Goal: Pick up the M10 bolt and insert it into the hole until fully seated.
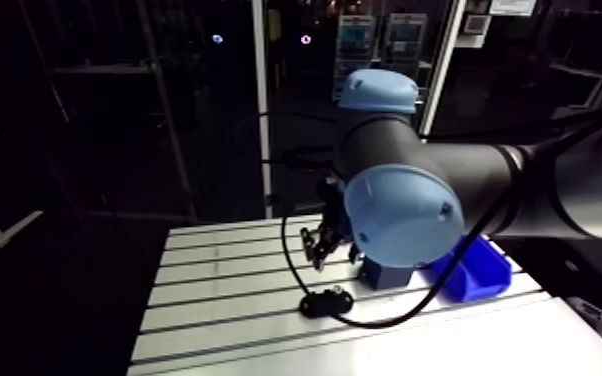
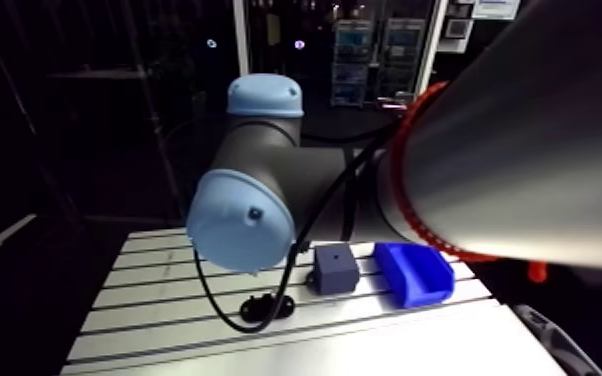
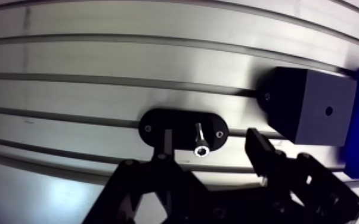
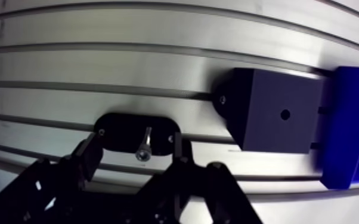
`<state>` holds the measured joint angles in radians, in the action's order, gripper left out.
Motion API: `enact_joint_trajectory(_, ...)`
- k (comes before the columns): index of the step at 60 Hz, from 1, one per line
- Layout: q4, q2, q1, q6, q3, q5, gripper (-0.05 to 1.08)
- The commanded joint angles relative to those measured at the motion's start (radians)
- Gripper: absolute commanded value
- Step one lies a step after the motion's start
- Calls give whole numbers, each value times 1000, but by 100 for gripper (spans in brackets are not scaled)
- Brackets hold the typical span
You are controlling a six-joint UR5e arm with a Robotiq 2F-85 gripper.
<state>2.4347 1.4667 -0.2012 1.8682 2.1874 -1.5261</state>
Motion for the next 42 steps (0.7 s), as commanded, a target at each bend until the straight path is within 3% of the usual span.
enact_joint_trajectory(1, 27, -7, -8, 7, 20, -1, 32)
enact_joint_trajectory(42, 27, -18, -8, 6, 53, -2, 37)
